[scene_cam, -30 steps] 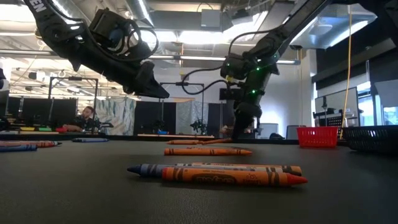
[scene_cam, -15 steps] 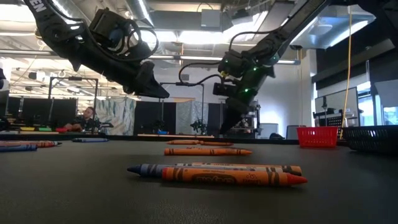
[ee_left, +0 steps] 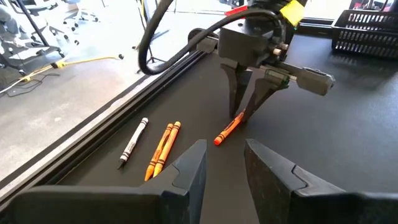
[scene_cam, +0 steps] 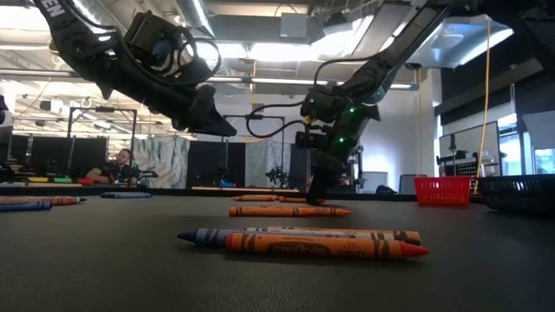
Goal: Sort crayons
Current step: Put the orange crayon into the red bin
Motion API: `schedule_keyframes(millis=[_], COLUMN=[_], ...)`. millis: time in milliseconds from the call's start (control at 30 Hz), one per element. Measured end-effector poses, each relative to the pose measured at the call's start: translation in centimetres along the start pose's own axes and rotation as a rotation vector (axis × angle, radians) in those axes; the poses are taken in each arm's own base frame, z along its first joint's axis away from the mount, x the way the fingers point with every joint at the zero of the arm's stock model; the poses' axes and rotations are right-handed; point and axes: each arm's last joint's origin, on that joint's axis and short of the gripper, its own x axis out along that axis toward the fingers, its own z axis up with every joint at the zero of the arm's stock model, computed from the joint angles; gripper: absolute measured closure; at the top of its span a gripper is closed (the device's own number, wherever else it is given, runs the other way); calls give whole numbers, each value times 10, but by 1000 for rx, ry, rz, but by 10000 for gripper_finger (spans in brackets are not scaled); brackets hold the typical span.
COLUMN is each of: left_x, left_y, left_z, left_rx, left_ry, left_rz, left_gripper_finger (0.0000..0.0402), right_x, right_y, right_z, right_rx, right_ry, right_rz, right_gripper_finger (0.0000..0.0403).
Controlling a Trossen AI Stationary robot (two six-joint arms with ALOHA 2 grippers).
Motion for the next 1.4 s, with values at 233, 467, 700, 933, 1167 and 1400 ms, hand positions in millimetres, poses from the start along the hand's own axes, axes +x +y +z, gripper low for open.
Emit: schedule_keyframes(millis=[233, 467, 700, 933, 1167, 1400], left_x=[0, 0, 0, 0, 0, 0], left_y=[0, 0, -1, -2, -2, -2], left_z=[0, 0, -1, -1, -1, -1], left_rx=[0, 0, -2, 1, 1, 1], left_ry=[0, 0, 8, 6, 6, 6], left_rz=[0, 0, -29, -70, -70, -70], left_gripper_finger=[299, 299, 299, 299, 299, 299], right_x=[-4, -56, -134, -192, -219, -218], right_y=[0, 6, 16, 22, 9, -21], right_z=[0, 3, -1, -20, -51, -93], right_rx=[-24, -17, 24, 91, 221, 438], right_ry=[8, 41, 49, 103, 91, 55], right_rz=[-1, -6, -32, -161, -243, -354], right_gripper_finger=[392, 376, 393, 382, 387, 381])
